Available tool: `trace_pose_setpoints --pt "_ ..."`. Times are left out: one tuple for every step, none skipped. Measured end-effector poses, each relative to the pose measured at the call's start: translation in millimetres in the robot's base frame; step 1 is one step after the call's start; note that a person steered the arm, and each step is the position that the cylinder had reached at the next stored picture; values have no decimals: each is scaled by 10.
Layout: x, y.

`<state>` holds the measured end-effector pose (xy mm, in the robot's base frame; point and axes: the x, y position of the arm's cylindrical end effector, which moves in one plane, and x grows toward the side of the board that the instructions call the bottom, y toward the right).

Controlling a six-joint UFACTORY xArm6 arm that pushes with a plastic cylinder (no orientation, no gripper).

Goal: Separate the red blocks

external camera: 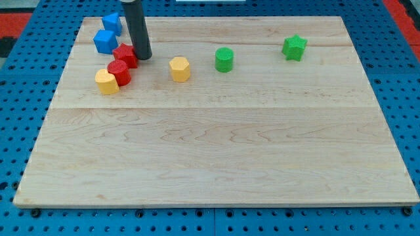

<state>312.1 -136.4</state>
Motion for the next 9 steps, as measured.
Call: trace_pose_setpoints --pt "0 -227" --pt "9 -359" --pt "18 -432" --pt "58 -478" --pt "117 -400" --pt "465 -400" --pt "753 -450" --pt "798 -534" --pt "986 -374"
